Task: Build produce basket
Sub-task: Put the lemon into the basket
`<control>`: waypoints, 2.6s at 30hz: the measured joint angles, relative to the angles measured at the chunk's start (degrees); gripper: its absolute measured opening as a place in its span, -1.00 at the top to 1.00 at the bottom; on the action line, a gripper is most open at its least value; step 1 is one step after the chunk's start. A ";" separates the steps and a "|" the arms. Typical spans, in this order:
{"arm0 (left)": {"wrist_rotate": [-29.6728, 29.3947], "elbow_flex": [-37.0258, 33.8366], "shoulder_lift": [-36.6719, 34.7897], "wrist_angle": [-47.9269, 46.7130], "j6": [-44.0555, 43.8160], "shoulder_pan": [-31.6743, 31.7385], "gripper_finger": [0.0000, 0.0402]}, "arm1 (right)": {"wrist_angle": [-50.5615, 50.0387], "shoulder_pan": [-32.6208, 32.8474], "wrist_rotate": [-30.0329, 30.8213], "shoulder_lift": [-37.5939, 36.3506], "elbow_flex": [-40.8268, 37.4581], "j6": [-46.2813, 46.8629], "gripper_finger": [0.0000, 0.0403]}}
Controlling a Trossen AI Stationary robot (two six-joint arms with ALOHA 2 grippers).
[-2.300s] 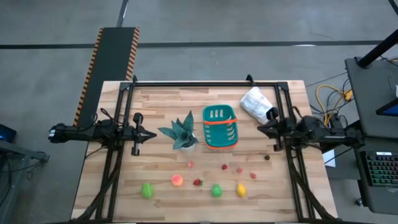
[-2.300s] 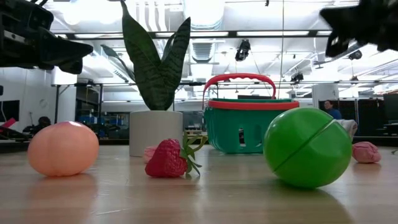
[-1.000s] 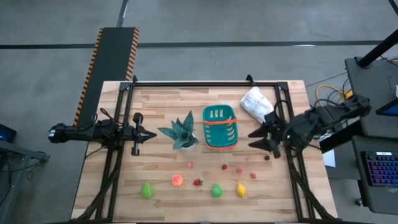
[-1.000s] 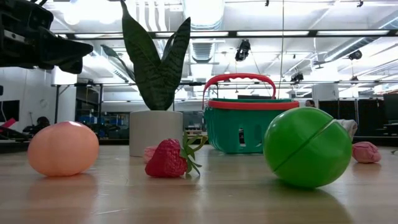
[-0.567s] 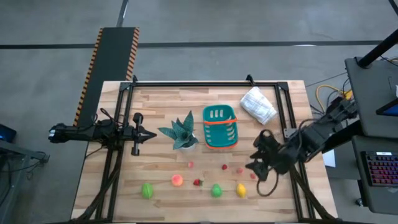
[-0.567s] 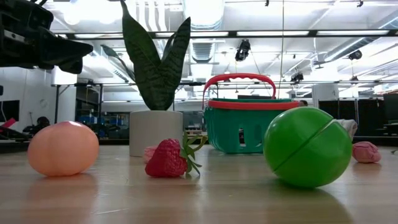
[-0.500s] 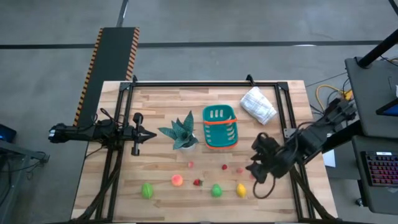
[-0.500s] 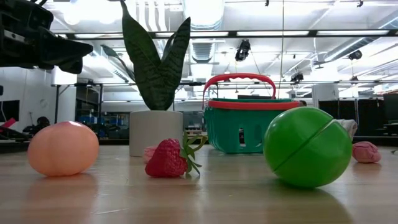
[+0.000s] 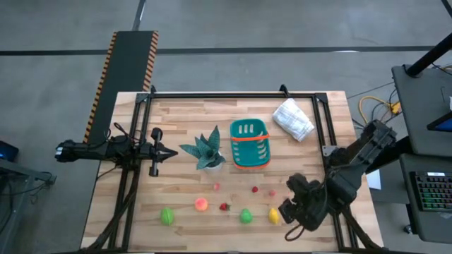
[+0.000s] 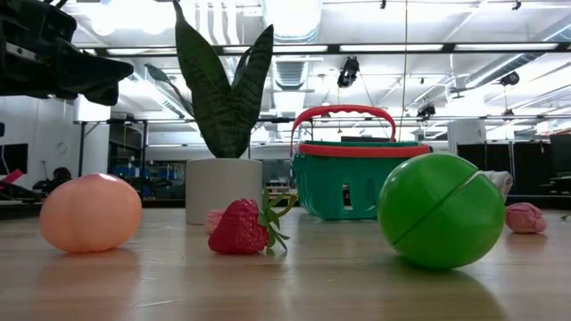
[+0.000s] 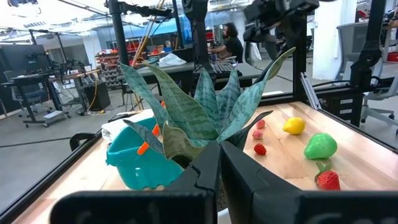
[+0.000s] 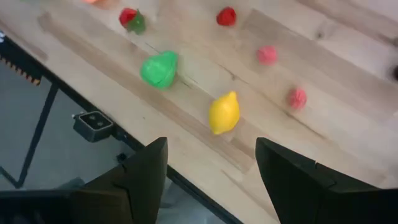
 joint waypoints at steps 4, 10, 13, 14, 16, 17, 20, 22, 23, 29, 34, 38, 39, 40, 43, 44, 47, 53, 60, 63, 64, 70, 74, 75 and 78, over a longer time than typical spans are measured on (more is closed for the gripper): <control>-0.01 0.00 0.00 0.02 0.00 0.00 1.00 | -0.02 0.97 -0.22 2.90 0.00 2.69 -0.17; -0.01 0.01 0.00 0.03 0.00 0.00 1.00 | 1.26 1.52 1.55 10.14 -0.04 2.68 -0.17; -0.01 0.00 0.00 0.04 0.00 0.00 1.00 | 1.37 1.48 1.56 12.83 -0.04 3.04 -0.17; 0.01 0.02 0.00 0.03 0.00 0.00 1.00 | 1.53 1.46 1.57 13.49 -0.04 3.31 -0.17; -0.01 0.00 0.00 0.04 0.00 0.00 1.00 | 1.92 1.46 1.57 14.69 -0.04 3.36 -0.17; -0.01 0.00 0.00 0.04 0.00 0.00 1.00 | 2.10 1.46 1.57 15.14 -0.04 3.62 -0.17; 0.01 0.00 0.00 0.04 0.00 0.00 1.00 | 2.16 1.46 1.57 16.78 -0.04 5.98 -0.17; -0.01 0.00 0.00 0.04 0.00 0.01 1.00 | 2.17 1.46 1.57 17.65 -0.07 7.04 -0.17; -0.01 0.00 0.00 0.04 0.00 0.00 1.00 | 2.17 1.46 1.57 17.97 -0.09 7.68 -0.17; 0.00 0.00 0.00 0.07 0.00 0.00 1.00 | 2.23 1.46 1.83 20.53 -0.09 11.02 -0.17; -0.01 0.00 0.00 0.25 0.00 0.01 1.00 | 2.39 1.46 2.65 23.89 -0.09 13.09 -0.17; -0.01 0.01 0.00 0.28 0.00 0.01 1.00 | 3.35 1.35 2.69 25.83 -0.09 14.51 -0.17; -0.01 0.00 0.00 0.28 0.00 0.02 1.00 | 3.80 1.35 2.69 25.96 -0.09 14.71 -0.17; 0.01 0.02 0.00 0.28 0.00 0.02 1.00 | 4.11 1.35 2.68 25.98 -0.09 14.88 -0.17; -0.01 0.00 0.00 0.28 0.00 0.00 1.00 | 4.09 1.35 3.06 25.87 -0.09 16.43 -0.17; -0.01 0.00 0.00 0.28 0.00 0.01 1.00 | 4.19 1.35 3.64 25.87 -0.09 16.88 -0.17; -0.01 0.00 0.00 0.28 0.00 0.01 1.00 | 4.83 1.35 4.22 25.88 -0.09 17.33 -0.17; -0.01 0.00 0.00 0.26 0.00 0.02 1.00 | 6.80 1.35 5.79 26.16 -0.09 17.02 -0.17; 0.00 0.00 0.00 0.26 0.00 0.00 1.00 | 10.05 1.46 5.19 26.17 -0.09 14.39 -0.31; -0.01 0.00 0.00 0.26 0.00 0.02 1.00 | 9.92 1.46 3.48 26.17 -0.09 13.74 -0.44; -0.01 0.00 0.00 0.26 0.00 0.00 1.00 | 9.88 1.46 2.83 26.17 -0.09 13.34 -0.47; -0.01 0.00 0.00 0.24 0.00 0.01 1.00 | 9.33 1.46 2.64 26.17 -0.09 14.50 -0.54; 0.01 0.00 0.00 0.26 0.00 0.00 1.00 | 9.46 1.50 2.60 26.66 -0.26 15.69 -0.50; -0.01 0.02 -0.02 0.24 0.00 0.02 1.00 | 9.50 1.50 2.58 27.05 -0.30 15.72 -0.50; 0.01 0.00 -0.01 0.24 0.00 0.01 1.00 | 9.57 1.48 2.41 28.59 -0.39 15.00 -0.48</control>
